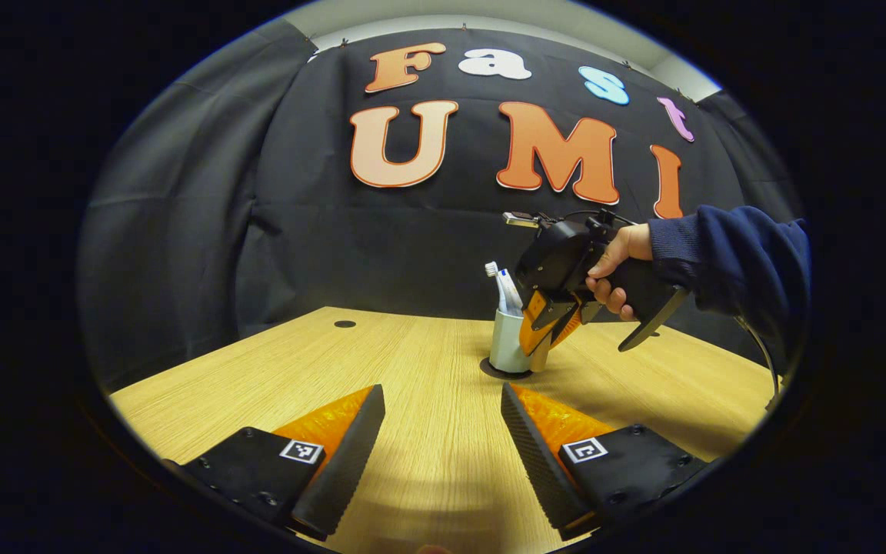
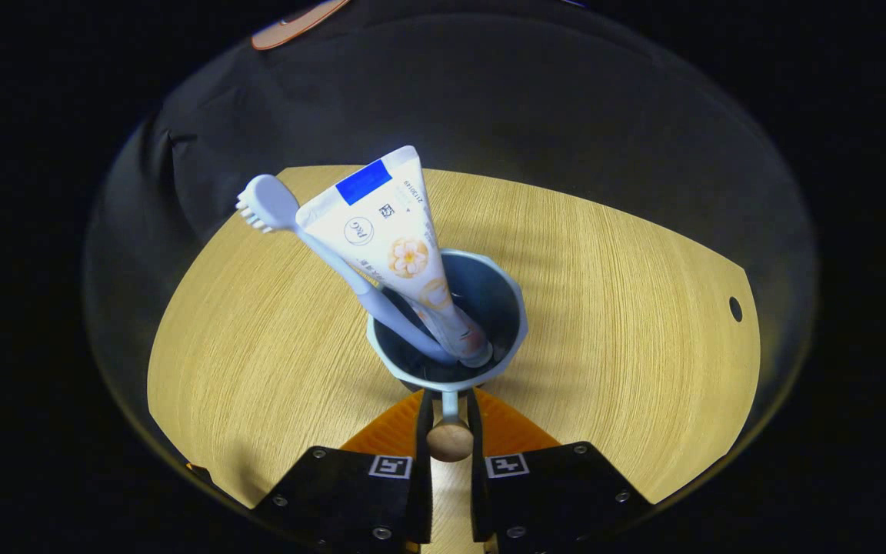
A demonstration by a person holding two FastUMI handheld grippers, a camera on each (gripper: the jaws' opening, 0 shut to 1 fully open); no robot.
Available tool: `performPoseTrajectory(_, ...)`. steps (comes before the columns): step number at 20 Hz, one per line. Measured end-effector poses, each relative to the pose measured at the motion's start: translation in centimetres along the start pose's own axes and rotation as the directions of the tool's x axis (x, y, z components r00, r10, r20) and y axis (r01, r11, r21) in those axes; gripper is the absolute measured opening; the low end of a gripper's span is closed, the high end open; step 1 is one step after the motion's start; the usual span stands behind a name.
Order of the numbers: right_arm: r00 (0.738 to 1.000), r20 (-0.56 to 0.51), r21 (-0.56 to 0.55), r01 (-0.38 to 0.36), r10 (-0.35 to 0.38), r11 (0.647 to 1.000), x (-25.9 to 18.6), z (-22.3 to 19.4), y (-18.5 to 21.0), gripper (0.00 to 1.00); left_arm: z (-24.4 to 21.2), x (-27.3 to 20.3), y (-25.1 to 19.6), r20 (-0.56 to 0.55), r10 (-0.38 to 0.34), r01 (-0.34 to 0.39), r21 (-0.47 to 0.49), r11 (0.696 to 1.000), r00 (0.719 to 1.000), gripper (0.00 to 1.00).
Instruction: Put the toothbrush and toothpaste on the desktop into the cup, then pick up the cup and place it on the coaster on the desktop.
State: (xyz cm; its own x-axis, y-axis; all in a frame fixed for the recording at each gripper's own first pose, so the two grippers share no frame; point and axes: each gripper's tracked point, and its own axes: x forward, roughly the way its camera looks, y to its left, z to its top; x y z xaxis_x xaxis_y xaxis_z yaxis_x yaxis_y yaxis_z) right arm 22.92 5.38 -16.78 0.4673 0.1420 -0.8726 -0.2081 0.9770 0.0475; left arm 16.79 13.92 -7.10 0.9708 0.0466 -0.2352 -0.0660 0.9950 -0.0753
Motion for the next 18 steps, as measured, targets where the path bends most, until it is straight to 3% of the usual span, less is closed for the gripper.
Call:
performPoseTrajectory(6, 1.000, -0.017, 0.011, -0.026, 0.026, 1.000, 0.2, 0.0, 0.0, 0.20, -0.4, 0.1, 0.2, -0.015, 0.013, -0.013, -0.008, 1.000, 1.000, 0.97)
performPoseTrajectory(7, 0.999, -0.008, 0.004, -0.031, 0.031, 1.000, 0.0, -0.2, -0.2, 0.29, -0.5, 0.0, 0.2, -0.018, 0.013, -0.013, -0.008, 1.000, 1.000, 0.97)
performPoseTrajectory(8, 0.999, 0.004, -0.006, -0.033, 0.033, 0.999, -0.3, -0.2, -0.1, 0.25, -0.5, 0.0, 0.2, -0.024, 0.013, -0.014, -0.007, 1.000, 1.000, 0.97)
performPoseTrajectory(10, 0.999, 0.034, -0.034, -0.027, 0.028, 0.999, -1.0, 0.2, 0.2, 0.29, -0.3, 0.0, 0.2, -0.030, 0.014, -0.014, -0.005, 1.000, 0.999, 0.97)
performPoseTrajectory(11, 0.998, 0.055, -0.047, -0.026, 0.028, 0.999, -1.7, 0.6, 0.3, 0.40, -0.2, 0.1, 0.1, -0.031, 0.014, -0.014, -0.003, 1.000, 0.999, 0.97)
performPoseTrajectory(12, 0.996, 0.078, -0.062, -0.028, 0.033, 0.998, -3.0, 1.0, 0.4, 0.36, -0.4, 0.0, 0.2, -0.029, 0.013, -0.013, 0.002, 1.000, 0.999, 0.97)
performPoseTrajectory(18, 0.982, 0.179, -0.111, -0.047, 0.067, 0.993, -7.1, 0.5, 0.3, 0.54, -0.2, -0.1, 0.1, -0.018, 0.012, -0.011, 0.037, 0.999, 1.000, 0.97)
